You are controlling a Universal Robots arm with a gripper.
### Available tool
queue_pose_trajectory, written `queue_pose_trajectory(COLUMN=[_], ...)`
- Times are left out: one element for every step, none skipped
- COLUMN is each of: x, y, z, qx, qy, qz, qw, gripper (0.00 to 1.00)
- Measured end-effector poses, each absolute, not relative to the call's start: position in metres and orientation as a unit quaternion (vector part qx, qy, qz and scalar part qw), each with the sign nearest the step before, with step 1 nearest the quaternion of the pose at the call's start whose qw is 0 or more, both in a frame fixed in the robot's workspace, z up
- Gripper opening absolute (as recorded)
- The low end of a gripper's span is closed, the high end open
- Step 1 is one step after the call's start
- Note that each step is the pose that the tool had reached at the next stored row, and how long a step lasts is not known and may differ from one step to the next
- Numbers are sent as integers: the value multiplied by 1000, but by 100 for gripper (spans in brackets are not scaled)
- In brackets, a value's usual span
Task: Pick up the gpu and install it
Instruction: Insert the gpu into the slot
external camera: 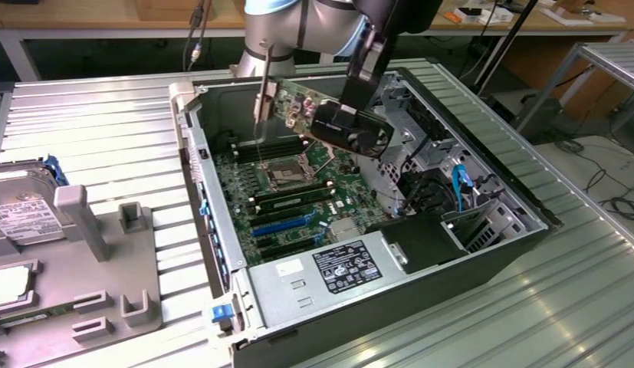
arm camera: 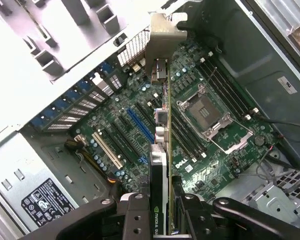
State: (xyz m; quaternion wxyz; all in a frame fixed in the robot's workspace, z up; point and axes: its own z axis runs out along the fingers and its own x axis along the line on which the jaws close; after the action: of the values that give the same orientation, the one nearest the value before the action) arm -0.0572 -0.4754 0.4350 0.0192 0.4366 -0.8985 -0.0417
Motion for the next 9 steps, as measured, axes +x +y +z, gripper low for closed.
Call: queue_pose_trajectory(x=[-57,-57,-57,-57,-57,-57,-57,-57,-57], y=[-475,-475,-475,-475,-475,-475,-475,-475,-475], z=[435,435,435,435,435,435,435,435,435], qx=[448,455,462,471,480,487,494,499,507], qy=[-893,-890,-886,-881,-876,-872,-868,-865,-861], qz=[-42,-41,-41,-41,-41,-41,-40,-40,-40], qw=[20,20,20,21,21,21,22,22,22], gripper=[27,27,27,27,27,27,27,27,27])
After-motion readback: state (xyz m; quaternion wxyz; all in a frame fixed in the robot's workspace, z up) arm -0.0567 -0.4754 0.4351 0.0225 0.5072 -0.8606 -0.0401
